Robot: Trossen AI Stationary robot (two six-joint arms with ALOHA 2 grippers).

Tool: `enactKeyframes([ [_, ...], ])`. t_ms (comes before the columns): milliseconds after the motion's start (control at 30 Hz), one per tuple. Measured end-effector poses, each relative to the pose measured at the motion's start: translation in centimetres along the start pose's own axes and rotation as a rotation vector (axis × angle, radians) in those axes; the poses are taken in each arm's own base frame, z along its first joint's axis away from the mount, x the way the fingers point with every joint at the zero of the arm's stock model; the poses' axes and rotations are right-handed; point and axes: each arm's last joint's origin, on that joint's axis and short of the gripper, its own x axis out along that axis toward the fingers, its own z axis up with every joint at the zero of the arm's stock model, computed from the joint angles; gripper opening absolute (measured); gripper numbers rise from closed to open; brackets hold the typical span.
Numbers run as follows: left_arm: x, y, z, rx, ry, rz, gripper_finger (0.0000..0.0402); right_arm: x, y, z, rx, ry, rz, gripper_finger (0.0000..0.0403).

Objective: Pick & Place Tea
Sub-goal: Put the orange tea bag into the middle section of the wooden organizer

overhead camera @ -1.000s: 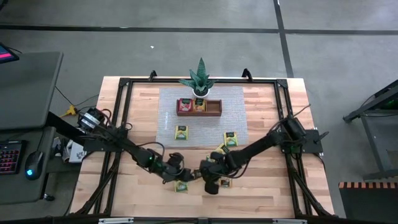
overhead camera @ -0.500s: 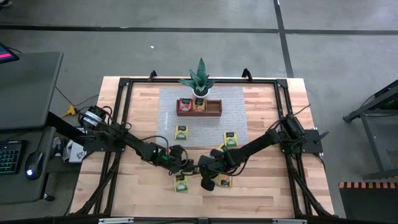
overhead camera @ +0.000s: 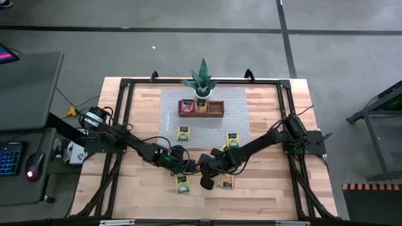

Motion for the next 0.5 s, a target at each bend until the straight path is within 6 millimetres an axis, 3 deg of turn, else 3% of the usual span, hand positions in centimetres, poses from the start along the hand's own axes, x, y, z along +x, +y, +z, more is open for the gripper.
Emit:
enactKeyframes([
  [500,0.7,0.12,0.24,-0.007,-0.003,-0.004,0.022,0.02,0.0,0.19,0.011,-0.001,0.019,0.0],
])
